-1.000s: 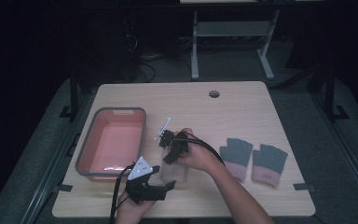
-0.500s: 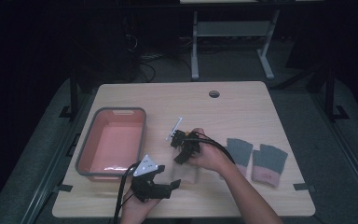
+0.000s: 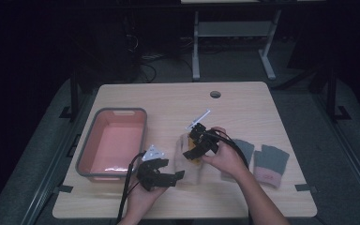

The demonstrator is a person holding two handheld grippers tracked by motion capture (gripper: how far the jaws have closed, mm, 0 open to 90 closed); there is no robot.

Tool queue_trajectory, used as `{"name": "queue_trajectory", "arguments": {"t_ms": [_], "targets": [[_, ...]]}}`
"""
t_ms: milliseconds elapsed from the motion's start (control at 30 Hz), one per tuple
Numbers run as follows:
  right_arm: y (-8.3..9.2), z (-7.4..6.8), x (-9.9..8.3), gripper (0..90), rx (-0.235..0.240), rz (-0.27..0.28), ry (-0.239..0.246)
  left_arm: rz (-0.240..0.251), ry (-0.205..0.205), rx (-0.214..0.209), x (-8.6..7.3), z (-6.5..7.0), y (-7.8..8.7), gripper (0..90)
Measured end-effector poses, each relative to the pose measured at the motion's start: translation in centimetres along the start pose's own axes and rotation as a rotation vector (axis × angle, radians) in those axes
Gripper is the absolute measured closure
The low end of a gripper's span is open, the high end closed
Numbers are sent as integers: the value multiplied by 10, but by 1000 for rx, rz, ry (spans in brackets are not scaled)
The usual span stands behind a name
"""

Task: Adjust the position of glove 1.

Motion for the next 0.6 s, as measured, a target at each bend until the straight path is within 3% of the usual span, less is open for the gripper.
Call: {"name": "queue_trajectory", "arguments": {"t_ms": [167,400,600], "targets": [[7,5,-11,334,-14,26,-41,-41,16,17,2,-3,-9,222],[16,8,-25,335,-14,61,-158,-85,57,37,-2,-14,-19,247],[14,7,-42,340,7,68,-252,-129,84,25,-9,-17,-25,296]]}}
Point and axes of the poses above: each handheld gripper's, and its own axes: y roughly backward along the jaws, x roughly out of its top, z roughly to its right, the point moved 10 cm from there along -y, roughly forward along the jaws, and after that the axes turned 11 degrees about z, right-handed, at the moved point
